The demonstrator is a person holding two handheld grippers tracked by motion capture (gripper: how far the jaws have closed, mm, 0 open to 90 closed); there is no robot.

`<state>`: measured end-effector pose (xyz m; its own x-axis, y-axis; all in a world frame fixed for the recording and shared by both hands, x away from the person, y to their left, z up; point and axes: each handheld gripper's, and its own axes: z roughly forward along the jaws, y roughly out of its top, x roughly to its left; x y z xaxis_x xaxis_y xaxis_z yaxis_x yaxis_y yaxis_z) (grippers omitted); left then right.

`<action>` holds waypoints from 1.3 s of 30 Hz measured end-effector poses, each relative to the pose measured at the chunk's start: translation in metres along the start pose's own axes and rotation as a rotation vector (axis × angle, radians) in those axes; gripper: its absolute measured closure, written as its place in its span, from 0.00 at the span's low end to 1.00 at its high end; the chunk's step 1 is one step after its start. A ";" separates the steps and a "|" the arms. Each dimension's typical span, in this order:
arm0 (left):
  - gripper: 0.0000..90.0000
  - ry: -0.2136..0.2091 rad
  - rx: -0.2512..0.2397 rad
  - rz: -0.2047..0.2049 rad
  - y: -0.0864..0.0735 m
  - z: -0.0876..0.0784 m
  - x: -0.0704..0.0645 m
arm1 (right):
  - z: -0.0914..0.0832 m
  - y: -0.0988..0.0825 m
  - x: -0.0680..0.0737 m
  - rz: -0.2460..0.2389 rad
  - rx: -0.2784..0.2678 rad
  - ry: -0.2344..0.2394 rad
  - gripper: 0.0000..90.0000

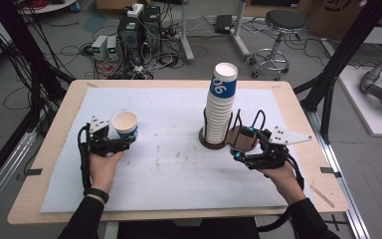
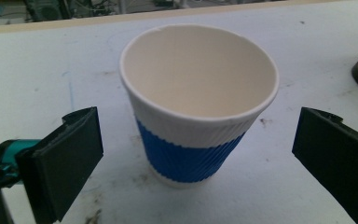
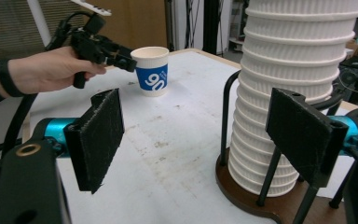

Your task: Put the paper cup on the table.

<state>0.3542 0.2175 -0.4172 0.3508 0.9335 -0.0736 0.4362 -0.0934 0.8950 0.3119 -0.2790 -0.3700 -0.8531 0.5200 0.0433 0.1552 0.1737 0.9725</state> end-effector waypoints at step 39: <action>0.03 -0.452 -0.214 0.285 -0.003 -0.050 -0.092 | -0.018 -0.007 -0.006 0.037 -0.045 -0.168 0.22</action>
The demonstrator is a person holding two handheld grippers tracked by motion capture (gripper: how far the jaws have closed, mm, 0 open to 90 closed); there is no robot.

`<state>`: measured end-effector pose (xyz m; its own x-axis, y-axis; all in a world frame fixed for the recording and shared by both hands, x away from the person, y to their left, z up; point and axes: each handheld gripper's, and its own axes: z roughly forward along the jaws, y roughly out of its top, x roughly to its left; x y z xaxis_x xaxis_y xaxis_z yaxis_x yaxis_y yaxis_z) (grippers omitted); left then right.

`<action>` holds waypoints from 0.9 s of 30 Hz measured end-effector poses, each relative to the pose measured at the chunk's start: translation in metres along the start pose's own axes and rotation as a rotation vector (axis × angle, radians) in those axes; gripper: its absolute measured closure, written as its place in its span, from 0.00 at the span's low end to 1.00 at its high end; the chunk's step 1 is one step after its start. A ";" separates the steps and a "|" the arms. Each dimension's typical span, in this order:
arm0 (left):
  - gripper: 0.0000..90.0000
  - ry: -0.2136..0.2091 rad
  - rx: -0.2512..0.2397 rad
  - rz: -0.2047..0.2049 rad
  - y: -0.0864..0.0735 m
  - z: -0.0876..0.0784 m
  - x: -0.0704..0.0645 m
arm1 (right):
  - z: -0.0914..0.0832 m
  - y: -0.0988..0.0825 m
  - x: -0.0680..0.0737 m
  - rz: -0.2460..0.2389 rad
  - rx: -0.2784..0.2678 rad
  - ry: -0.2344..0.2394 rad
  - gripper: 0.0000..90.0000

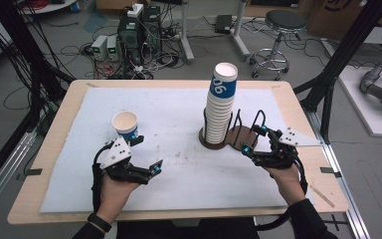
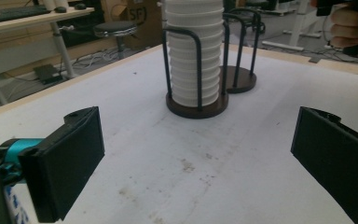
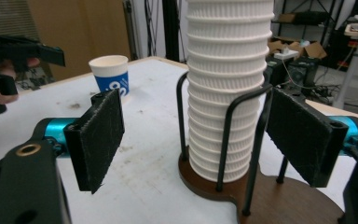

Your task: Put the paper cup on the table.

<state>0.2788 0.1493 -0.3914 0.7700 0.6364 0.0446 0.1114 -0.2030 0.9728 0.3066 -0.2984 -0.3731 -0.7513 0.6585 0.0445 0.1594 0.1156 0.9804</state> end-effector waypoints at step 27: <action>0.03 0.091 0.037 -0.034 -0.007 -0.006 0.021 | 0.007 -0.002 0.007 -0.059 0.056 0.012 0.21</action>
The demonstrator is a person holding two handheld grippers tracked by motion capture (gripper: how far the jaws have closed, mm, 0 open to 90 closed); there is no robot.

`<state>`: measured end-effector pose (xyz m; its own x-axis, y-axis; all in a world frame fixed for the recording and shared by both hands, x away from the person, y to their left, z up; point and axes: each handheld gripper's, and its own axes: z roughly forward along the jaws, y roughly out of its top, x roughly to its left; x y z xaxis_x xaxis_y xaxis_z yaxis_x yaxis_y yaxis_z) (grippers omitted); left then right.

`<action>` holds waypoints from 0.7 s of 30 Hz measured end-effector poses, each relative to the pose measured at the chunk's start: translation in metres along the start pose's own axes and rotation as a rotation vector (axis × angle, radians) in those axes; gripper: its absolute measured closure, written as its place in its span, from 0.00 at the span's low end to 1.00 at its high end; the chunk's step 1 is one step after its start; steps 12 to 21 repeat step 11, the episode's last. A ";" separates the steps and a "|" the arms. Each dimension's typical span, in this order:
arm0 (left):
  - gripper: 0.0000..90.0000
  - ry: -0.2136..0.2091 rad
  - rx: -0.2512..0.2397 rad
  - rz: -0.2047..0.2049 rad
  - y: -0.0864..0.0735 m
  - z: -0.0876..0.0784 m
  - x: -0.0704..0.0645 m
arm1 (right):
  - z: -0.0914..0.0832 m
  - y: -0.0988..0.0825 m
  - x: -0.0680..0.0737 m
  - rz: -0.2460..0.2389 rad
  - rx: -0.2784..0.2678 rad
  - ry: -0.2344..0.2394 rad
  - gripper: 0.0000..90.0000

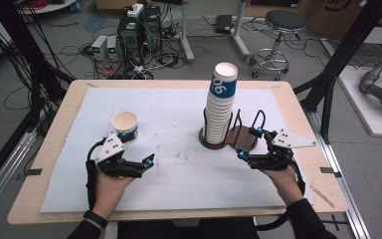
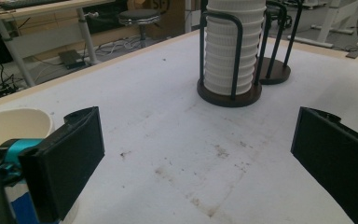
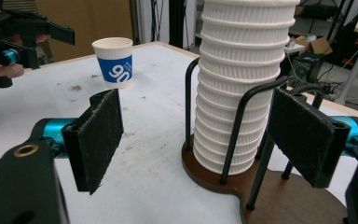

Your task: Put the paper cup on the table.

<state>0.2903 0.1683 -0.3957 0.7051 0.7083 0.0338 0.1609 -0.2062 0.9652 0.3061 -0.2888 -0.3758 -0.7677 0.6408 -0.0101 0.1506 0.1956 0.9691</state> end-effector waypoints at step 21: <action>0.03 -0.008 0.021 -0.015 -0.002 0.007 0.000 | -0.001 -0.005 -0.007 0.015 0.014 -0.011 0.21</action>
